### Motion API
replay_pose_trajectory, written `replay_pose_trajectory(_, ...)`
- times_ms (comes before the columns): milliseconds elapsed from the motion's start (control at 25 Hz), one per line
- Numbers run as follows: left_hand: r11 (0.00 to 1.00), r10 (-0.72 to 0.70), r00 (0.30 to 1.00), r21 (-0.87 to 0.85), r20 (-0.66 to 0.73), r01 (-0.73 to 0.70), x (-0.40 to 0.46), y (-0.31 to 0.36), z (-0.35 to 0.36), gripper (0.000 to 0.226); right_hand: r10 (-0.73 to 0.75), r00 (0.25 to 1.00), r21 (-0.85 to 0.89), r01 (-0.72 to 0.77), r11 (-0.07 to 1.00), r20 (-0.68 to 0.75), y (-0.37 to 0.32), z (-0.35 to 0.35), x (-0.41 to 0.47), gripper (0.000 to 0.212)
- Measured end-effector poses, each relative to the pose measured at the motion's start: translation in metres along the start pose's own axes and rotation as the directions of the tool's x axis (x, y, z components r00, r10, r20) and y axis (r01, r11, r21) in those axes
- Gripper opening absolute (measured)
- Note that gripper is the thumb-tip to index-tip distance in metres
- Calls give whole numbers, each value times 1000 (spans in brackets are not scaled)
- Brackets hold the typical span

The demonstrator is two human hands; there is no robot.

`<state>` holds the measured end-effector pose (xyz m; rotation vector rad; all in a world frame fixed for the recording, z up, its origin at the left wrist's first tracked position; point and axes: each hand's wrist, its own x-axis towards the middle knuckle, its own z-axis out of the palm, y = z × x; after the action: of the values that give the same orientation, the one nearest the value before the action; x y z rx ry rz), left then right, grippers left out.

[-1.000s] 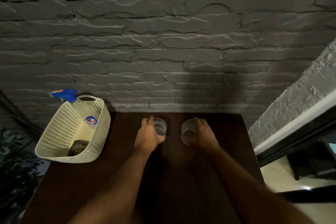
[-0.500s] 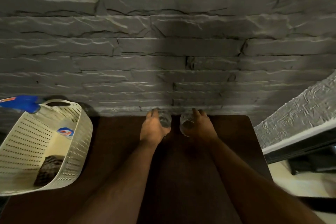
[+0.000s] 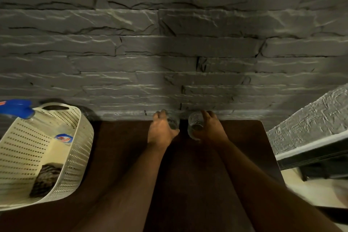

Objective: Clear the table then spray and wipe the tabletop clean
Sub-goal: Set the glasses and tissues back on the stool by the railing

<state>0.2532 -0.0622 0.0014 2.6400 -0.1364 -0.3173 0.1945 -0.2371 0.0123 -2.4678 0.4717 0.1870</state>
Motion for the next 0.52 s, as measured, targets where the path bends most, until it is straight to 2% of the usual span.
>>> replay_pose_trajectory(160,1000,1,1000,5,10,-1,4,3,2,99,3,1000,30,-2,1000,-9,0,0,6,90)
replay_pose_trajectory(320,1000,2,999,-17,54,-1,0,-2,2,112,-19,1000,26,19,999,-15,-4,-3,-2,91)
replay_pose_trajectory(440,997,43,999,-62,28,-41,-15,-9,-6,114,-35,995,-23,34,999,-89,-10,-10,-23,92)
replay_pose_trajectory(520,995,70,997,-77,-12,-71,-32,-12,-14,108,-67,987,-72,57,996,-148,-18,-14,-44,84)
